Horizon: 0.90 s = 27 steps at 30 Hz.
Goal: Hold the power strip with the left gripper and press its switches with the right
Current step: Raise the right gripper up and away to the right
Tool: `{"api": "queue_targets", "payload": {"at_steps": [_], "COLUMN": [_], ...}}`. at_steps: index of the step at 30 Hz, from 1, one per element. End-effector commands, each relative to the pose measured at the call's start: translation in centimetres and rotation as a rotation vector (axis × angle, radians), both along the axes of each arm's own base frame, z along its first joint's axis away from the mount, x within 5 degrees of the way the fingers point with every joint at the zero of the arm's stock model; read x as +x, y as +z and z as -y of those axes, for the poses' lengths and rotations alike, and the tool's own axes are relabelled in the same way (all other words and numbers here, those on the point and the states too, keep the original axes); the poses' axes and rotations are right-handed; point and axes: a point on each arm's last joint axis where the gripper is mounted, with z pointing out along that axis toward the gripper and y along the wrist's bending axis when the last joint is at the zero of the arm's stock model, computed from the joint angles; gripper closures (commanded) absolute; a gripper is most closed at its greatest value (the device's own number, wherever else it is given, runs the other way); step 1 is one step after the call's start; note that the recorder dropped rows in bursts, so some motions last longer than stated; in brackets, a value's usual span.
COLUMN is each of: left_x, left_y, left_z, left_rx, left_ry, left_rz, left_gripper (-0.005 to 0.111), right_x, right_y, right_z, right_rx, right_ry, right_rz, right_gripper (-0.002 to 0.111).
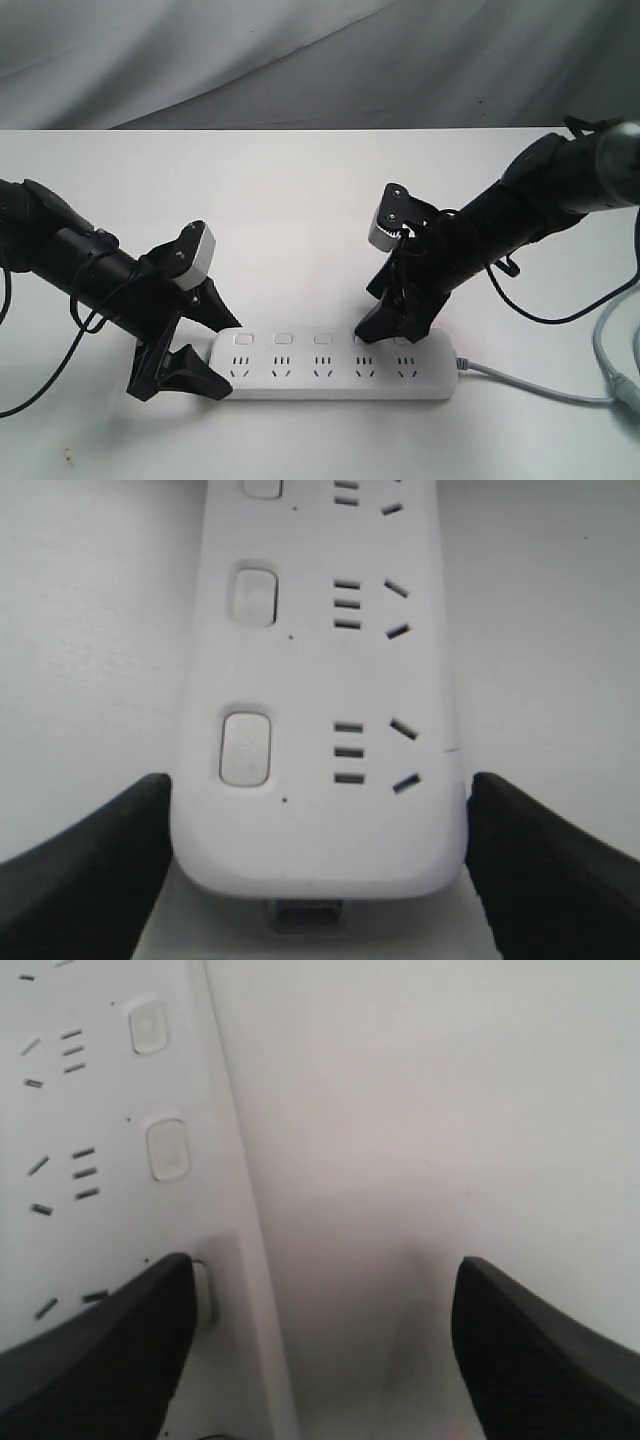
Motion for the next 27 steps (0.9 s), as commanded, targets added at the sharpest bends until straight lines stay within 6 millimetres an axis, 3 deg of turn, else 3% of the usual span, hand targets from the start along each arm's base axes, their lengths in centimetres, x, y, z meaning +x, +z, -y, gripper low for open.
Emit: {"api": "queue_targets", "payload": {"at_steps": [1,7,11,18,27], "left_x": [0.0,0.0,0.0,0.0,0.0], "left_y": [0.0,0.0,0.0,0.0,0.0], "left_z": [0.1,0.1,0.1,0.1,0.1], "left_rx": [0.005,0.005,0.005,0.005,0.005], "left_ry": [-0.014,-0.014,-0.014,-0.014,-0.014], "left_rz": [0.009,0.009,0.009,0.009,0.009], "left_gripper": [0.057,0.057,0.057,0.057,0.057], "right_x": [-0.1,0.1,0.2,-0.6,-0.9], "right_y": [0.6,4.6,5.8,4.6,3.6], "right_z": [0.3,1.2,2.6,3.7,3.6], "right_rx": [0.007,0.033,0.076,0.101,0.123], "right_ry": [0.036,0.016,0.016,-0.002,0.007], "right_rz": [0.073,0.178,0.174,0.161,0.184], "right_gripper": [0.042,0.042,0.042,0.042,0.042]}}
